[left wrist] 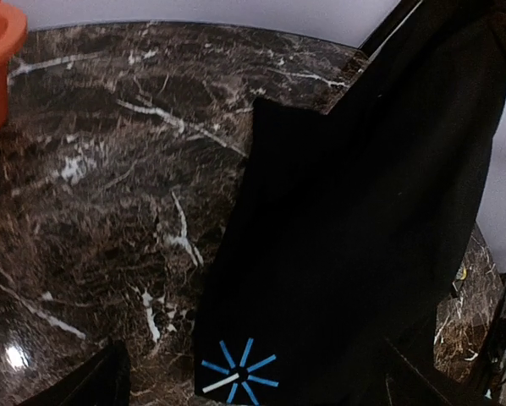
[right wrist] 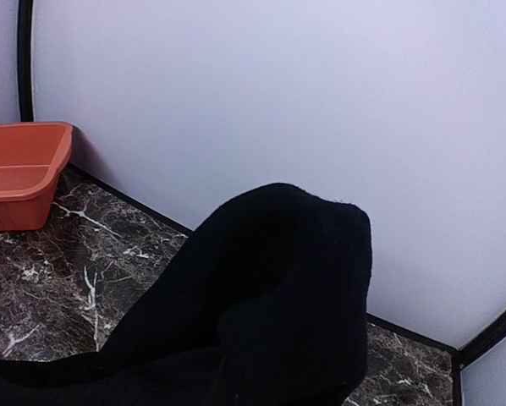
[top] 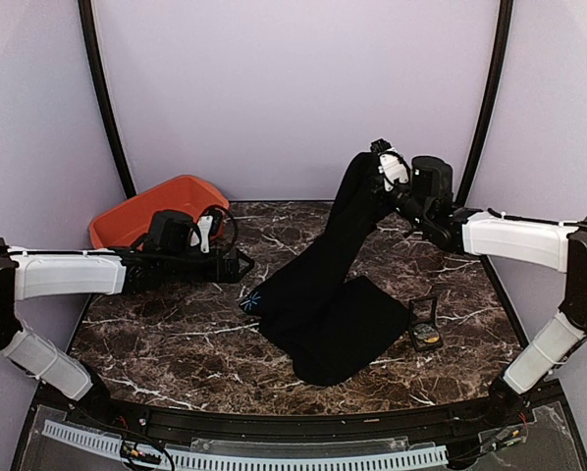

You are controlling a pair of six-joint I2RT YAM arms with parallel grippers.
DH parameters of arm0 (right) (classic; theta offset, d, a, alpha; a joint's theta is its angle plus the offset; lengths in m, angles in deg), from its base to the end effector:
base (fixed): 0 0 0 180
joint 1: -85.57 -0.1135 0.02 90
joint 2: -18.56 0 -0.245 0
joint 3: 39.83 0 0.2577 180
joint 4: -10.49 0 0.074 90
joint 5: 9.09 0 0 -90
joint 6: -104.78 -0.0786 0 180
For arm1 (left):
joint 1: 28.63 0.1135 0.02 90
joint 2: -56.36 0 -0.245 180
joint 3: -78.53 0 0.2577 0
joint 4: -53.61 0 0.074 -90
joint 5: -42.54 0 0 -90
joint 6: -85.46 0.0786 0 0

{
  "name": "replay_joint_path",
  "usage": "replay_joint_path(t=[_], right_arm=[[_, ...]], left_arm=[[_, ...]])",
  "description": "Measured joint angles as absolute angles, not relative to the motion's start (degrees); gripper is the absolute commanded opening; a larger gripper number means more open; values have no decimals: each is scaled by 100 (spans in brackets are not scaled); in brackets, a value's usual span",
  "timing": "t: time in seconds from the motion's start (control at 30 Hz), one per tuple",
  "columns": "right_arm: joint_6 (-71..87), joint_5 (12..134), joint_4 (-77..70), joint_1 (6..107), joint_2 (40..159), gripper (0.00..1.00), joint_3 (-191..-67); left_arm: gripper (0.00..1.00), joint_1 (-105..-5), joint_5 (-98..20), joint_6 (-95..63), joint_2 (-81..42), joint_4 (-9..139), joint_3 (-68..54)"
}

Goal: Pin the brooch onto the clothing
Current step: Pass from the left arm to the right, then pick up the crumpled clothing from the center of the board.

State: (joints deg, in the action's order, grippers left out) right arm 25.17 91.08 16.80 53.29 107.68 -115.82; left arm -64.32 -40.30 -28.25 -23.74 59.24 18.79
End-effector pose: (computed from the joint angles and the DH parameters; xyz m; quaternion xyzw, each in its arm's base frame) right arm 0.3604 0.2112 0.2820 -0.2162 0.7153 0.0605 0.6617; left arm 0.2835 -0.2157 0.1986 0.1212 0.8383 -0.3081 0.4332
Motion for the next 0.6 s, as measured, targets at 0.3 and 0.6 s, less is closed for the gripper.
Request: replay_joint_path(t=[0.3,0.6], right_arm=[[2517,9123,1665,5450,10681,0,-11398],[2522,9136,1665,5450,10681,0,-11398]], left_arm=[[99,-6287,-3355,-5087,-2846,4412,3428],[90,-6287,-2889,-6763,-3854,2115,3765]])
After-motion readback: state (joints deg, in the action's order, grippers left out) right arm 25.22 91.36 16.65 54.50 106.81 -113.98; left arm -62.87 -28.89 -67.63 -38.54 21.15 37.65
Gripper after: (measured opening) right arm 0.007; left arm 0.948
